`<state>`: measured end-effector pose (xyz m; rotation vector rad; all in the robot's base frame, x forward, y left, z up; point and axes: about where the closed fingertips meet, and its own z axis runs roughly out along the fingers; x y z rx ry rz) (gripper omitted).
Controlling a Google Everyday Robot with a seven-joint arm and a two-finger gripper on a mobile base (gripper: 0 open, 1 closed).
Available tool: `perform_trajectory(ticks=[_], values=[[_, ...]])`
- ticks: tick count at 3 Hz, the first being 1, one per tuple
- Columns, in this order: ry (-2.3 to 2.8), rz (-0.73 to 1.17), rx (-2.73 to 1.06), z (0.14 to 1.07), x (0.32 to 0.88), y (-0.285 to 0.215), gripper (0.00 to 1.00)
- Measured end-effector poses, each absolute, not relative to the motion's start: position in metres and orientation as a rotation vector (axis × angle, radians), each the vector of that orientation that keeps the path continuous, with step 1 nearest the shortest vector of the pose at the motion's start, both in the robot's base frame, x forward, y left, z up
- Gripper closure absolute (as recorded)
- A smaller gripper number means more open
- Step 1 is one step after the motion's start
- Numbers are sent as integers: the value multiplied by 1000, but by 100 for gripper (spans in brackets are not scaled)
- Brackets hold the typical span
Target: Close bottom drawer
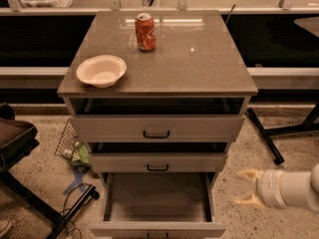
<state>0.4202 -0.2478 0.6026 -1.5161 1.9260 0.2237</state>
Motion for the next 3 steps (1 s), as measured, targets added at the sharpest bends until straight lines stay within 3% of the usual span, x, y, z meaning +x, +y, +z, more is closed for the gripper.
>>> perform_trajectory(ticks=[2,3], values=[[2005,323,-1469,525,380,-261,94],[2005,330,-1469,523,379,-260,100]])
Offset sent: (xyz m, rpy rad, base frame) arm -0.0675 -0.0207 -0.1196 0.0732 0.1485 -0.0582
